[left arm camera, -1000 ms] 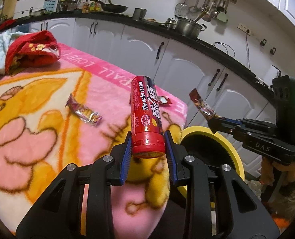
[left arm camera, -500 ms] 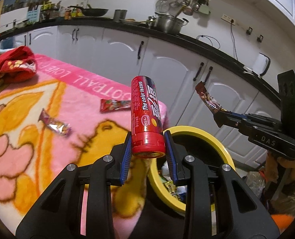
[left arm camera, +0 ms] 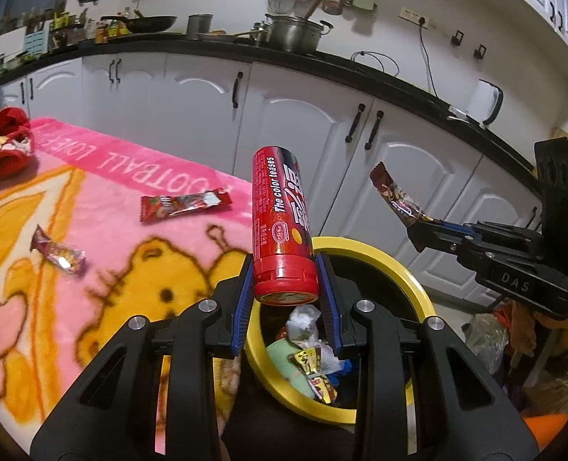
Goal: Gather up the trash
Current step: 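Carry the red candy tube and brown wrapper over the yellow bin, then open both grippers to drop the red tube and brown wrapper into the bin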
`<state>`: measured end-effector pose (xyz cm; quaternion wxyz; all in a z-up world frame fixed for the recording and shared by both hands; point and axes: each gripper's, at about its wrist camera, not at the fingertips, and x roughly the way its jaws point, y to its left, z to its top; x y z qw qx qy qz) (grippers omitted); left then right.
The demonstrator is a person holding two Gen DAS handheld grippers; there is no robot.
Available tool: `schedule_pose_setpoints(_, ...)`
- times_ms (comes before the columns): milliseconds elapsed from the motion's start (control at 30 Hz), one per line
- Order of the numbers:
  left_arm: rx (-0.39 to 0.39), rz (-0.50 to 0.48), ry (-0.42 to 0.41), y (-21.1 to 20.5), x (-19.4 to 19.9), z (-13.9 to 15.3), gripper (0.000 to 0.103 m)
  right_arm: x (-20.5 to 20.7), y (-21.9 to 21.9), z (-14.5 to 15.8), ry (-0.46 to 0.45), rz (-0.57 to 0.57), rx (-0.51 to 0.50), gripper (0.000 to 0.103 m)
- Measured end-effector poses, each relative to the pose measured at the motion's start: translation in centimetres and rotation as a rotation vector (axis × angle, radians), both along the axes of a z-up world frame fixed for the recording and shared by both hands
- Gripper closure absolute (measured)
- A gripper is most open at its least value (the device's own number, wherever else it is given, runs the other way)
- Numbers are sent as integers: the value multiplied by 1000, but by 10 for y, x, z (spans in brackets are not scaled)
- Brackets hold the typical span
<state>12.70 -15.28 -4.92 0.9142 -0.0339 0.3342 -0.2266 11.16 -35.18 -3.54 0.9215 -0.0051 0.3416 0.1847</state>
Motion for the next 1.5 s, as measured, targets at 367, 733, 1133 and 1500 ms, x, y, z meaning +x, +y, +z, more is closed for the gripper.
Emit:
schedule_pose_setpoints(367, 30, -53, 26, -31, 3, -16, 79, -5, -20, -20, 36, -25, -11, 93)
schedule_pose_setpoints(733, 65, -97, 81, -54, 7, -40, 79, -3, -37, -49, 100, -49, -6, 93)
schedule_pose_setpoints(1133, 80, -120, 138, -67, 15, -61, 78, 5, -47, -74, 168, -70, 16, 90)
schedule_pose_setpoints(1500, 77, -101, 154, -62, 18, -65, 55, 7, -57, -80, 191, -98, 40, 66)
